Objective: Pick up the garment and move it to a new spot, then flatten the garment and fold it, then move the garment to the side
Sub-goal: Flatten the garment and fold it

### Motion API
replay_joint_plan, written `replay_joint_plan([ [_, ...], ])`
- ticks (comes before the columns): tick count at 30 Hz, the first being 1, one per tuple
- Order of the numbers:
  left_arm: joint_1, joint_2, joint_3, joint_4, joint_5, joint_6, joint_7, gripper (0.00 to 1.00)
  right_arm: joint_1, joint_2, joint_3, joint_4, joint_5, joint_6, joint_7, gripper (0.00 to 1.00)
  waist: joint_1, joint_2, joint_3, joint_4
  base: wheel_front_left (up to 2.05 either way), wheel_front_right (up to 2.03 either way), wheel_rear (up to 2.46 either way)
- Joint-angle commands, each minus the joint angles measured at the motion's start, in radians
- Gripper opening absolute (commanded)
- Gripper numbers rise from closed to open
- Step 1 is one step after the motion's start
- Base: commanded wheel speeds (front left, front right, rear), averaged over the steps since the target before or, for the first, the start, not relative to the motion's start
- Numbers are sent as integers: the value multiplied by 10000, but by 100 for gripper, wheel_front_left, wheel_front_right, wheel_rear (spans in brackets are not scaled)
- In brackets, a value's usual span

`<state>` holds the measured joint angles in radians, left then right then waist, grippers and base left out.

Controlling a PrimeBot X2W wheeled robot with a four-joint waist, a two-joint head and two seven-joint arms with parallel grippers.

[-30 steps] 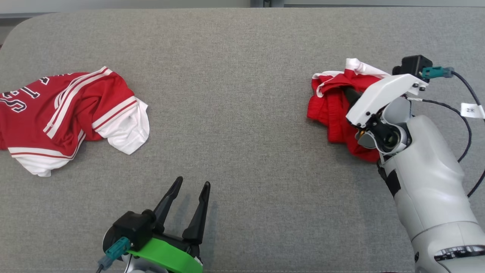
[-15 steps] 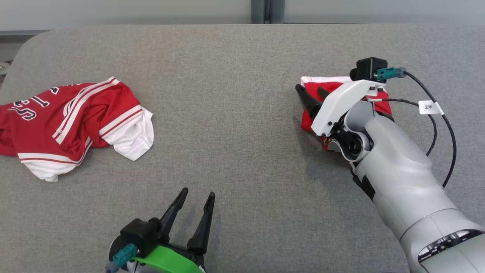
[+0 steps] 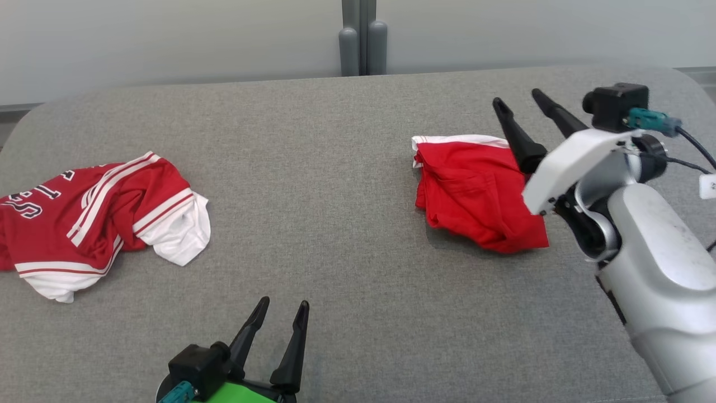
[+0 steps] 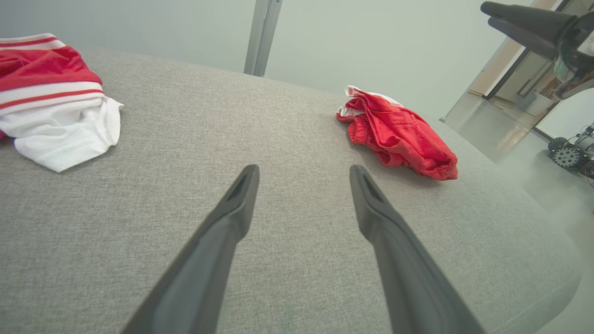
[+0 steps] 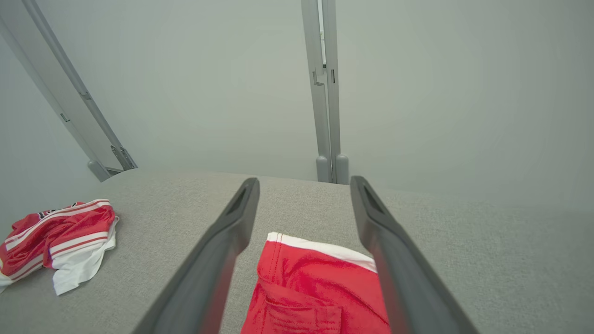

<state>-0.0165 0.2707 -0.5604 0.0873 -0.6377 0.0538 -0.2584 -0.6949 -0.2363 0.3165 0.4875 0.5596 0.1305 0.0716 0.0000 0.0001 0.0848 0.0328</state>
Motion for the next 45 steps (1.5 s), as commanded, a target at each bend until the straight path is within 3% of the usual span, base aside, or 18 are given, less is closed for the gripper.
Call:
replay_joint_plan([
  [1, 204, -42, 40, -34, -65, 60, -68, 100, 595, -454, -274, -758, -704, 2, -309, 100, 0, -1, -134, -98, 0, 0, 0],
  [6, 311, -157, 221, -53, 56, 41, -67, 100, 2250, -967, -1119, -2059, -2291, 2, -1085, 100, 0, -1, -116, -78, 0, 0, 0],
  [7, 289, -181, 269, -69, 113, 61, -70, 100, 2528, -1000, -1309, -2135, -2599, 2, -1276, 60, 0, -1, -59, -57, 0, 0, 0],
  [8, 289, -181, 269, -69, 113, 61, -70, 100, 2528, -1000, -1309, -2135, -2599, 2, -1276, 60, 0, -1, -59, -57, 0, 0, 0],
  [9, 233, -196, 334, -101, 225, 82, -73, 100, 2798, -1037, -1398, -2120, -2869, 0, -1410, 14, 0, -1, 21, -26, 0, 0, 0],
  [10, 164, -230, 399, -125, 339, 107, -74, 100, 3023, -984, -1522, -2051, -3099, 0, -1616, 0, 0, -1, 105, 12, 0, 0, 0],
  [18, -285, -656, 1117, -425, 1220, -27, -68, 100, 2939, -163, -2753, -485, -4788, -3, -3271, 0, 0, -1, 1009, 457, 0, 0, 0],
  [24, -523, -865, 1497, -295, 1722, -328, -69, 100, 2267, 653, -3440, 496, -5598, -3, -3370, 0, 0, -1, 1432, 719, 0, 0, 0],
  [32, -762, -1135, 1861, 71, 2211, -706, -68, 100, 2109, 876, -3868, 1223, -6120, -1, -3374, 0, 0, -1, 1642, 1086, 0, 0, 0],
  [38, -672, -1265, 2250, 238, 2460, -936, -69, 100, 2171, 996, -3672, 1366, -6218, -1, -3375, 0, 0, -1, 1717, 1178, 0, 0, 0],
  [45, -706, -1429, 2762, 427, 2639, -1156, -69, 100, 2271, 1139, -2473, 977, -5853, -3, -3375, 0, 0, -1, 1677, 1221, 0, 0, 0],
])
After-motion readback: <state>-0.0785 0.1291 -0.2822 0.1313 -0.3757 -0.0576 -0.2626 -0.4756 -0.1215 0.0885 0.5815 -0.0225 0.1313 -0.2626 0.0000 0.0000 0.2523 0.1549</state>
